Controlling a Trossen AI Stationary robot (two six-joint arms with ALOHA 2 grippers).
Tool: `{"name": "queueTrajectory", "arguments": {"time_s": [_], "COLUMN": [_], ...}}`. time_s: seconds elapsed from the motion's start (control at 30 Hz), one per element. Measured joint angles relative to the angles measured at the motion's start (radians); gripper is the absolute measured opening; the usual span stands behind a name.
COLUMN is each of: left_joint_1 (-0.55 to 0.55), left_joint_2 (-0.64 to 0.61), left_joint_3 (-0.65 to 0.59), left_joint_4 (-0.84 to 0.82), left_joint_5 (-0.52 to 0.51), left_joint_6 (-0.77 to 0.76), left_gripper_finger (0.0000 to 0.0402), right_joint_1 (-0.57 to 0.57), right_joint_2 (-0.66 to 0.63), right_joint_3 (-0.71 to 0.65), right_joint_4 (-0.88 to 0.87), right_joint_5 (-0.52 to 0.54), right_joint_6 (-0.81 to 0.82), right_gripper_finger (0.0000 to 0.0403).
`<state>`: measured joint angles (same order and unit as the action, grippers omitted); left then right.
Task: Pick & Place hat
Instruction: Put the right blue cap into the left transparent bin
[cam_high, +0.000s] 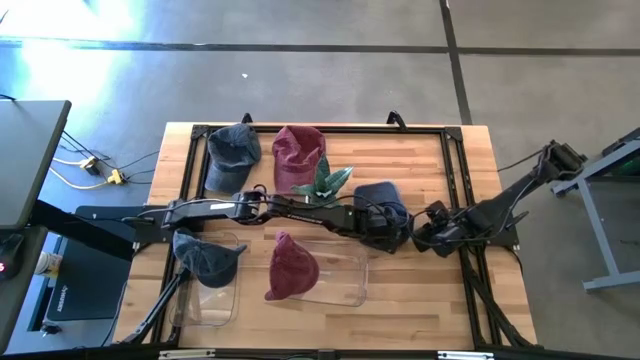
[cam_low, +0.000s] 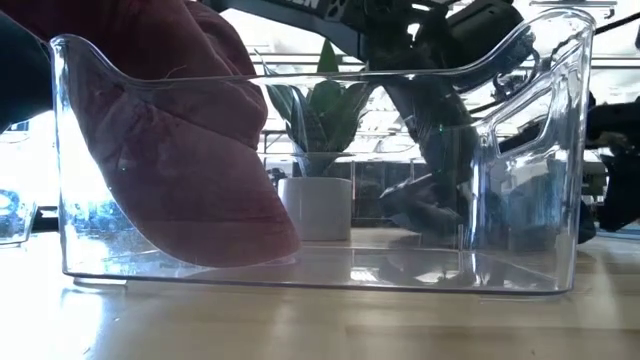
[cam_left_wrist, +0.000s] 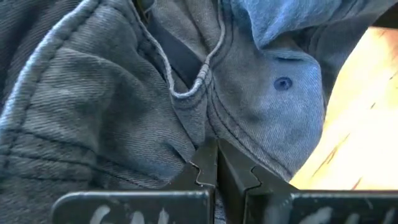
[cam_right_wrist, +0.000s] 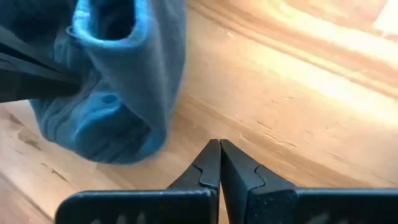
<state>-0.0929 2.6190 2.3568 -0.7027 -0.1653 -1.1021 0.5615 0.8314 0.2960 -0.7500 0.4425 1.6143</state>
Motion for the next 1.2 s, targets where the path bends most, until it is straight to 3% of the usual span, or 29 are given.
{"name": "queueTrajectory", "arguments": {"time_s": [0.13,0.27,0.4,0.47,0.57,0.63,0.7,0.83,0.97,1.1,1.2], "left_joint_1": [0.000,-0.006,-0.006,-0.006,-0.013,-0.016,-0.017,-0.019,-0.019,-0.019,-0.020], "left_joint_2": [0.000,0.000,0.000,0.000,0.001,0.001,0.002,0.002,0.002,0.002,0.001], "left_joint_3": [0.000,0.000,0.000,0.000,-0.001,-0.001,-0.001,-0.001,-0.001,-0.001,0.001], "left_joint_4": [0.003,0.006,0.007,0.013,0.022,0.024,0.025,0.028,0.028,0.018,-0.021], "left_joint_5": [0.033,0.031,0.064,0.078,0.087,0.098,0.108,0.110,0.129,0.130,0.117], "left_joint_6": [0.007,0.028,0.032,0.032,0.034,0.041,0.047,0.049,0.037,-0.023,-0.064], "left_gripper_finger": [0.0000,0.0000,0.0000,0.0000,0.0000,0.0000,0.0000,0.0000,0.0000,0.0000,0.0000], "right_joint_1": [0.033,0.060,0.086,0.098,0.112,0.115,0.105,0.089,0.086,0.086,0.086], "right_joint_2": [0.000,-0.001,0.000,0.000,0.000,0.000,-0.001,0.000,0.000,0.000,0.000], "right_joint_3": [0.058,0.076,0.076,0.075,0.075,0.075,0.074,0.003,-0.075,-0.057,-0.005], "right_joint_4": [-0.041,-0.014,-0.015,-0.012,0.000,0.009,0.021,0.183,0.362,0.307,0.138], "right_joint_5": [0.030,-0.060,-0.127,-0.067,0.121,0.216,0.235,0.188,0.185,0.204,0.204], "right_joint_6": [-0.090,-0.200,-0.292,-0.316,-0.338,-0.340,-0.341,-0.402,-0.399,-0.339,-0.275], "right_gripper_finger": [0.0000,0.0005,0.0054,0.0095,0.0153,0.0177,0.0185,0.0169,0.0119,0.0029,0.0015]}}
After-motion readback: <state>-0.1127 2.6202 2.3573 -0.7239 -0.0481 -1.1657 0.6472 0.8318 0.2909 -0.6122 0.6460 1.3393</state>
